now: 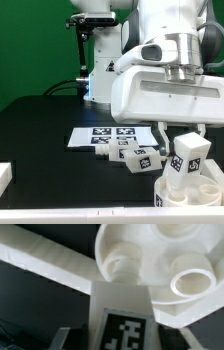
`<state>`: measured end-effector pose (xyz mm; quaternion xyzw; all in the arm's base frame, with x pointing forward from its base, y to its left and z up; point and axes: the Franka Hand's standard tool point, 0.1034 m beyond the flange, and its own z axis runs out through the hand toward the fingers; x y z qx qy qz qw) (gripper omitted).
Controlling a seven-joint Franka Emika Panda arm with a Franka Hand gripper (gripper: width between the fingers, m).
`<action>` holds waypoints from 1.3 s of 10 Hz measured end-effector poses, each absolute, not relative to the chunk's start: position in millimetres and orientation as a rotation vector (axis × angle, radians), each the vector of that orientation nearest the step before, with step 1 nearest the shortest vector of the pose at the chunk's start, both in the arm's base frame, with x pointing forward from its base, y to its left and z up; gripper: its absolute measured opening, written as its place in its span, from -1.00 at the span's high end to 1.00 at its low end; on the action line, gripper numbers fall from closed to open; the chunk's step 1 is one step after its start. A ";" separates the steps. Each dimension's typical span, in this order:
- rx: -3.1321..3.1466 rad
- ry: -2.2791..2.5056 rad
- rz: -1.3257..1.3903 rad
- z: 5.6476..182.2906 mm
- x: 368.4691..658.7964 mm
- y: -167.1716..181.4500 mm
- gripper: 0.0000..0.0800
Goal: Assemble stool
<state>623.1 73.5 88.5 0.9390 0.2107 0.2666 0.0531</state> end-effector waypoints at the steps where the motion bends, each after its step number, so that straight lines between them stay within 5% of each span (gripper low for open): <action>1: 2.847 0.640 0.830 88.4 624.4 74.0 0.19; 13: 2.830 0.629 0.862 70.6 621.6 68.7 0.19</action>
Offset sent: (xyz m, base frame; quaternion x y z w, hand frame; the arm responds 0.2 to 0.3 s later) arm 0.0012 -0.0024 -0.0067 -0.0094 0.0113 -0.0021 0.9999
